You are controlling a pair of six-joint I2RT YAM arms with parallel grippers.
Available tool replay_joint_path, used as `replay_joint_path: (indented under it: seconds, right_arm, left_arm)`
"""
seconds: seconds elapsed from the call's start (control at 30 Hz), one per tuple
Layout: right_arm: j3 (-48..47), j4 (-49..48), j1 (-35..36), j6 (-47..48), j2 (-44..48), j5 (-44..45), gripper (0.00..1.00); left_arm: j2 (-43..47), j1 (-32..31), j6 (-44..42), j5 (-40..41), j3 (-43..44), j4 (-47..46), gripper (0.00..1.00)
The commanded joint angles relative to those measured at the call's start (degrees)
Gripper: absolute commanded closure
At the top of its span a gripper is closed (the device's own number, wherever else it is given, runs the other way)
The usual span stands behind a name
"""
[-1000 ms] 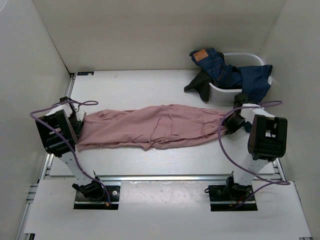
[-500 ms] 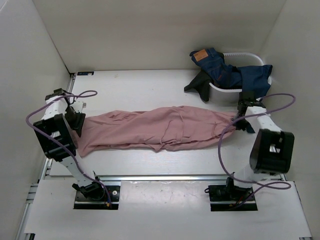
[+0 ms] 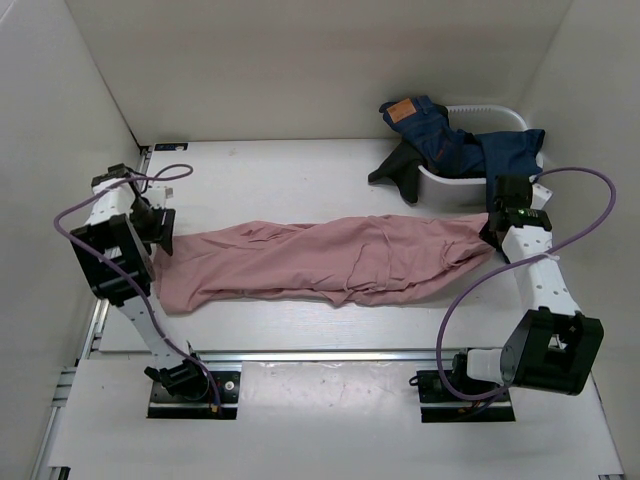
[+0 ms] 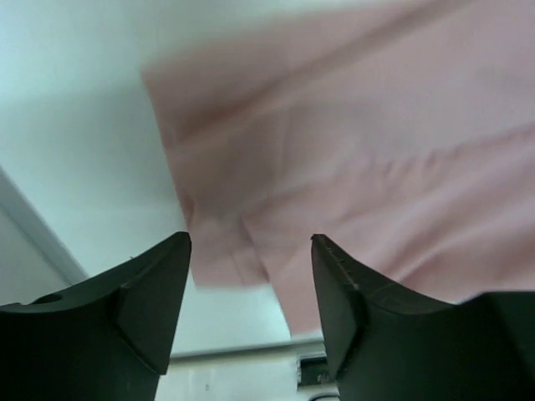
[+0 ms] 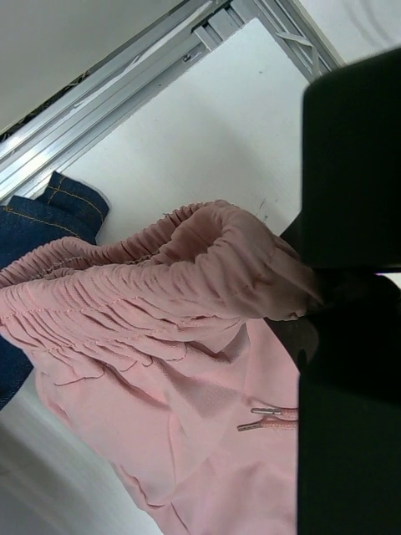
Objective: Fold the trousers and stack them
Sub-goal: Fold the trousers
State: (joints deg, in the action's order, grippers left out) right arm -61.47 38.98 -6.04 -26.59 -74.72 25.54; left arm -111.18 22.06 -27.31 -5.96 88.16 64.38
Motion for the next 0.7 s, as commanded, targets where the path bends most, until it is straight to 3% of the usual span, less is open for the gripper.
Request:
replay_joint_path:
  seconds: [0.0, 0.1, 0.27, 0.37, 0.43, 0.47, 0.67]
  right_arm:
    - [-2.7, -0.1, 0.2, 2.3, -0.1, 0.4, 1.0]
    - [-2.1, 0.4, 1.4, 1.7, 0.5, 1.3, 1.0]
    - [-0.4, 1.5, 1.4, 0.0, 1.7, 2.8, 1.0]
    - [-0.4, 2.2, 1.4, 0.0, 1.7, 3.5, 1.0]
    - [-0.9, 2.8, 1.4, 0.0, 1.2, 4.4, 1.0]
    - [-0.9, 3.4, 1.4, 0.0, 1.2, 5.0, 1.0]
    - [-2.0, 4.5, 1.4, 1.0, 1.2, 9.1, 1.0]
  left_arm:
    - [-4.2, -0.9, 2.5, -5.8, 6.3, -2.1, 0.28]
    - [-7.0, -1.4, 3.1, -9.0, 9.5, -2.6, 0.24]
    - [-10.8, -1.4, 2.3, -9.0, 9.5, -2.6, 0.25]
    - [-12.8, -1.4, 2.3, -10.3, 10.0, -2.6, 0.55]
    - [-12.8, -1.4, 2.3, -10.3, 10.0, -2.6, 0.8]
    - [-11.8, -1.4, 2.3, -10.3, 10.0, -3.1, 0.86]
    - [-2.6, -1.4, 2.3, -0.9, 9.5, -6.1, 0.86]
